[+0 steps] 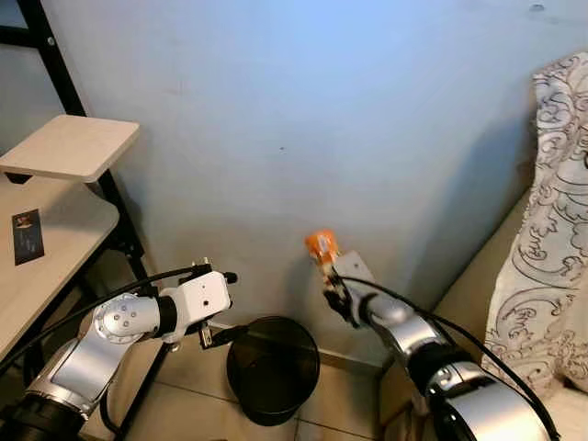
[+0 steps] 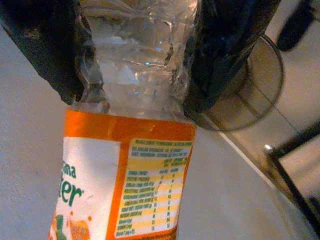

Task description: Clean up the room

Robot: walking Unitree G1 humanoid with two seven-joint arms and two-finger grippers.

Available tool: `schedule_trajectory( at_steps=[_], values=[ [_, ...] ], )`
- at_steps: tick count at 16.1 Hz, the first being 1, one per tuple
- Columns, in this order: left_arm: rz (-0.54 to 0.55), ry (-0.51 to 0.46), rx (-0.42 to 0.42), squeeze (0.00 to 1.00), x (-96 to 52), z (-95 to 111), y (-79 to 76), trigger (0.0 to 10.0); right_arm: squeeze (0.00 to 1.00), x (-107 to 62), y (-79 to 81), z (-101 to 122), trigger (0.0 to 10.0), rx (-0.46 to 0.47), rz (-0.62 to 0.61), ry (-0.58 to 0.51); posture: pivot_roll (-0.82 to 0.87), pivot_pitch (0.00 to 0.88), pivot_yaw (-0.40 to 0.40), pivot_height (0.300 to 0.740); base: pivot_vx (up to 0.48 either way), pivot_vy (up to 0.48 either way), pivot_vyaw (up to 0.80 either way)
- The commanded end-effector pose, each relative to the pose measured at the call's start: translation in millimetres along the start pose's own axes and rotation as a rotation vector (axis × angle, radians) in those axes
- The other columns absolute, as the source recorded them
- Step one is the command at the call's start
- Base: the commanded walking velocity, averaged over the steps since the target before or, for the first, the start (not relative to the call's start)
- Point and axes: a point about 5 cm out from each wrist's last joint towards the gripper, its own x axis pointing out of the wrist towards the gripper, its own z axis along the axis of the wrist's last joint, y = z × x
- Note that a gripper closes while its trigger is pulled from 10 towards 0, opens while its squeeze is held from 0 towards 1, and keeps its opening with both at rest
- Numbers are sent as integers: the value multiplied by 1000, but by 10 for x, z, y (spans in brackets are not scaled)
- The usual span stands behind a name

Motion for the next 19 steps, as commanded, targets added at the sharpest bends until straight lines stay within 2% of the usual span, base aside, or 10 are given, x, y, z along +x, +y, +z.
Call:
schedule_trajectory(
  at_steps=[1, 5, 9, 16, 19],
  values=[
    [-17, 2, 24, 0, -1, 13, -16, 10000, 1000, 8, 12, 50, 10000, 29, 27, -24, 93, 0, -65, 740, 0, 0, 0],
    [-25, 3, 28, 0, 8, 5, -35, 10000, 1000, 23, 116, 41, 10000, 38, 100, -28, 94, 0, -68, 740, 0, 0, 0],
    [-21, 8, 29, 0, 10, -4, -33, 10000, 1000, 12, 192, -67, 10000, 71, 160, -20, 96, 0, -70, 740, 0, 0, 0],
    [-31, 17, 27, 0, 19, -24, -65, 10000, 1000, -3, 231, -162, 10000, 146, 171, -24, 94, 0, -68, 740, 0, 0, 0],
    [-31, 17, 17, 0, 29, -24, -89, 10000, 1000, -21, 195, -191, 10000, 181, 154, -46, 101, 0, -67, 740, 0, 0, 0]
  ],
)
